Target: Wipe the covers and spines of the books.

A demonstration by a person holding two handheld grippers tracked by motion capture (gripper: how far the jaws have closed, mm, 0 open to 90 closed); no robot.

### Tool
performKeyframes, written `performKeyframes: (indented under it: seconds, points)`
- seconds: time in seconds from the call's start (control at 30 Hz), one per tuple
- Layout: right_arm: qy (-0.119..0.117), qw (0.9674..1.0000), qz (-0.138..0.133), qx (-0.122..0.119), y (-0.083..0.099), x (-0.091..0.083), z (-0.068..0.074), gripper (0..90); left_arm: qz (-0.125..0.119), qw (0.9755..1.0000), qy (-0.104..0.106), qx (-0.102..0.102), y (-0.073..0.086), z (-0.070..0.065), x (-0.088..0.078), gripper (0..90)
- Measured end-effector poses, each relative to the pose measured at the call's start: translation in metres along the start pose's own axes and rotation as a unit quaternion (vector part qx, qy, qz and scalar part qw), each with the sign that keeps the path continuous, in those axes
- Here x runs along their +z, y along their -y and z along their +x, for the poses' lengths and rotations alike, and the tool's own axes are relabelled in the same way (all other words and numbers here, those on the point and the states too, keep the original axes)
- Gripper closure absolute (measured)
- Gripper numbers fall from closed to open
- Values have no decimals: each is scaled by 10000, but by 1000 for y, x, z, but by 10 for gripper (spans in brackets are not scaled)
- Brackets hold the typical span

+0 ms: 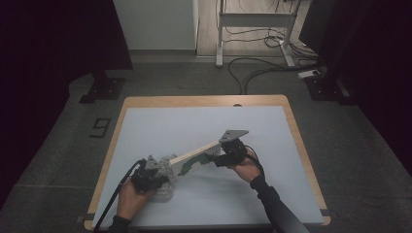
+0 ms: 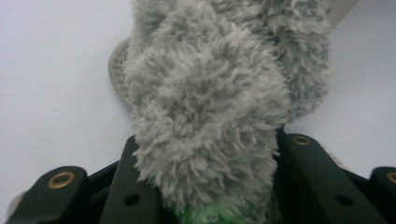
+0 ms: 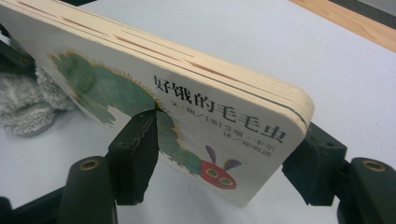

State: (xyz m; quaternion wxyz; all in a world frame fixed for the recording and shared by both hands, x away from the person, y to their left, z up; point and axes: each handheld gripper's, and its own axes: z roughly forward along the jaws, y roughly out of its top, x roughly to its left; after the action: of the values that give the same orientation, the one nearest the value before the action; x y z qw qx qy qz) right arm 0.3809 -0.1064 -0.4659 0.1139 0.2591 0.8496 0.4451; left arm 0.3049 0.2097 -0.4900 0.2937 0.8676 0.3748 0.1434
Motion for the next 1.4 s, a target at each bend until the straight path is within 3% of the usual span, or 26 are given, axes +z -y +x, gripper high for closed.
performKeyframes:
  seconds: [0.33, 0.47, 0.83, 1.2, 1.4]
  points:
    - [-6, 10000, 19, -16, 0, 0, 0, 305, -487, 9988, 31, 23, -17, -1, -39, 635]
    - [-5, 10000, 19, -14, 0, 0, 0, 305, -476, 9988, -47, 97, -21, -4, -45, 635]
    - [17, 10000, 11, 17, -1, 1, 0, 305, -360, 9993, -1, -51, -10, -3, -26, 634]
    - [12, 10000, 7, 9, 0, 1, 0, 305, 50, 9999, 75, -43, 6, -6, 12, 634]
    - [9, 10000, 2, 10, 0, 1, 0, 305, 51, 10000, 66, -20, 5, -4, 9, 632]
